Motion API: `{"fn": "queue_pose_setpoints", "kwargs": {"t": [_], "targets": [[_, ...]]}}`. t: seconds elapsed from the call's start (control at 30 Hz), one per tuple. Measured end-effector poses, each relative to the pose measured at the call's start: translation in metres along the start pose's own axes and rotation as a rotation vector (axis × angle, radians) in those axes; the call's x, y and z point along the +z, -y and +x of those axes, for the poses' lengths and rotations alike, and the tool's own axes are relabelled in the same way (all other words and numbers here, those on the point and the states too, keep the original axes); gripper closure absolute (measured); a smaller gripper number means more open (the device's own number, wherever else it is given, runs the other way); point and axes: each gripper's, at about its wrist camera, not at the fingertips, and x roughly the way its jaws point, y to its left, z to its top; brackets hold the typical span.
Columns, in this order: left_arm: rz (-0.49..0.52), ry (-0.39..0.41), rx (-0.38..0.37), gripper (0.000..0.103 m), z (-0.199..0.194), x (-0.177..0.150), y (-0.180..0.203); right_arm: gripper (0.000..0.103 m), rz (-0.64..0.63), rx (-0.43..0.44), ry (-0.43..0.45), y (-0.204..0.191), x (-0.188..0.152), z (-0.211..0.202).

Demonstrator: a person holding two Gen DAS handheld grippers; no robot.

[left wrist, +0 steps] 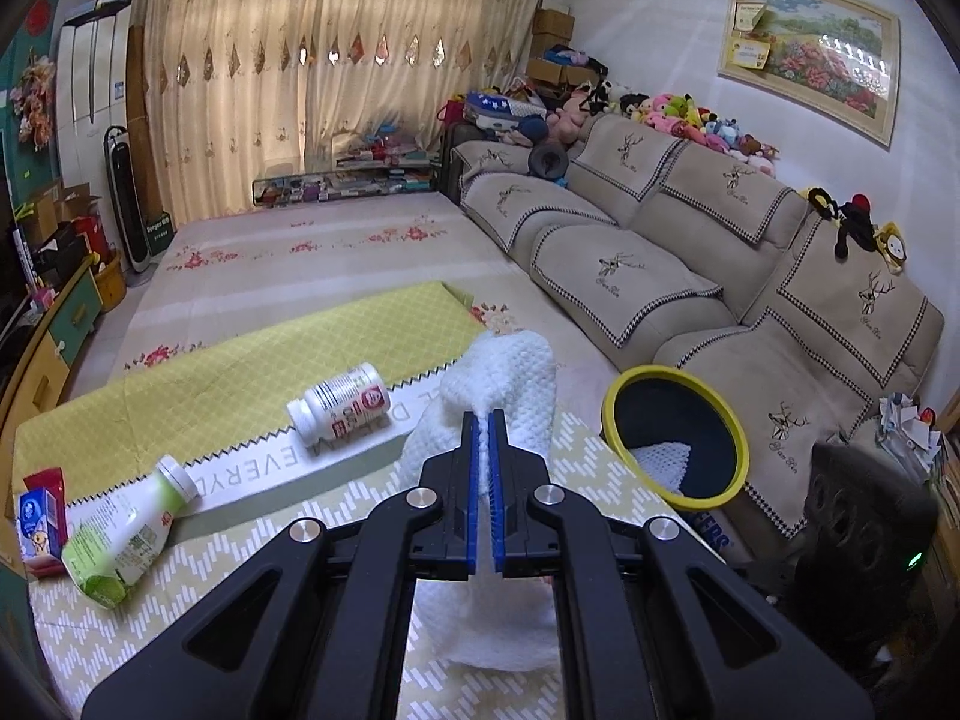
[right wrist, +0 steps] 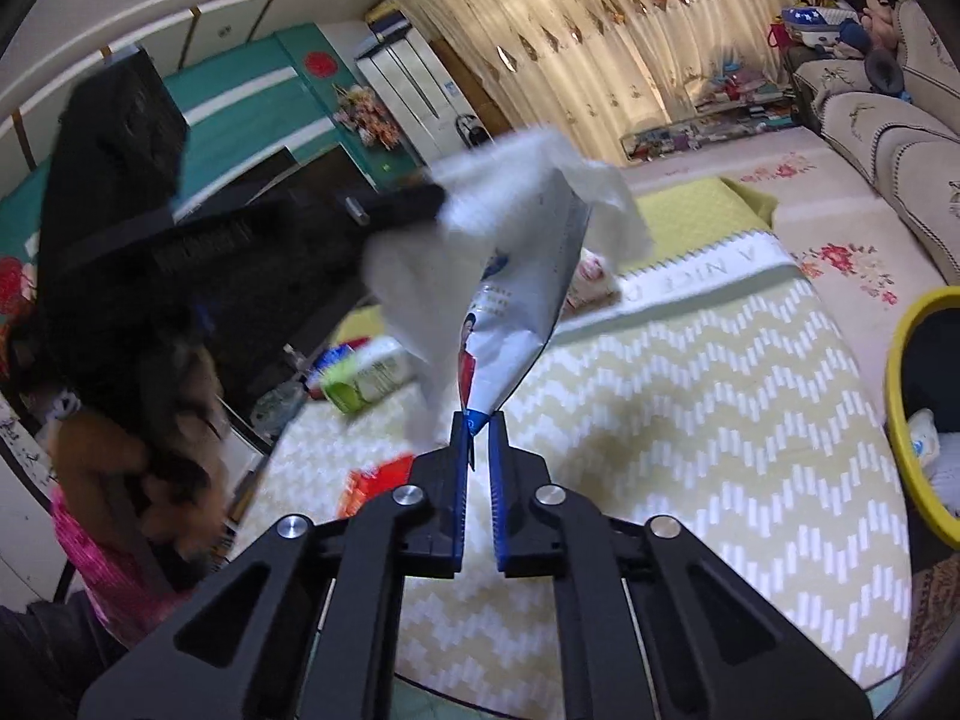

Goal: Collect trash
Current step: 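Carry the tissue to the bin and release it while the right gripper grasps a blue-white packet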

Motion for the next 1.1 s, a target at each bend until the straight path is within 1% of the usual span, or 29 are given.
{"fn": "queue_pose_setpoints", "kwargs": {"t": [0.13, 0.17, 0.27, 0.37, 0.47, 0.57, 0.7, 0.8, 0.93, 1.07, 1.1], "targets": [[0.015, 0.026, 0.005, 0.099, -0.007, 0.008, 0.004, 0.096, -0.033, -0.099, -0.042, 0.010, -0.016, -0.002], [0.018, 0.028, 0.002, 0.099, -0.007, 0.010, 0.006, 0.096, -0.047, -0.137, -0.052, 0.013, -0.021, -0.005], [0.039, 0.032, -0.005, 0.099, -0.005, 0.019, 0.014, 0.096, -0.087, -0.205, -0.076, 0.018, -0.032, -0.012], [0.069, 0.026, -0.035, 0.099, 0.005, 0.031, 0.027, 0.096, -0.152, -0.286, -0.096, 0.017, -0.047, -0.021], [0.112, 0.016, -0.069, 0.099, 0.018, 0.043, 0.045, 0.096, -0.173, -0.322, -0.114, 0.022, -0.058, -0.022], [0.156, -0.002, -0.106, 0.099, 0.037, 0.055, 0.068, 0.096, -0.167, -0.363, -0.118, 0.033, -0.068, -0.027], [0.218, -0.015, -0.150, 0.099, 0.064, 0.072, 0.105, 0.096, -0.177, -0.387, -0.121, 0.036, -0.081, -0.036], [0.255, -0.041, -0.186, 0.099, 0.090, 0.084, 0.137, 0.096, -0.178, -0.374, -0.120, 0.039, -0.087, -0.038], [0.314, -0.100, -0.235, 0.099, 0.132, 0.094, 0.184, 0.096, -0.189, -0.365, -0.118, 0.038, -0.088, -0.042], [0.349, -0.189, -0.293, 0.099, 0.176, 0.095, 0.228, 0.097, -0.193, -0.347, -0.122, 0.039, -0.091, -0.042], [0.361, -0.213, -0.299, 0.099, 0.188, 0.094, 0.238, 0.098, -0.185, -0.340, -0.142, 0.041, -0.093, -0.040]]}}
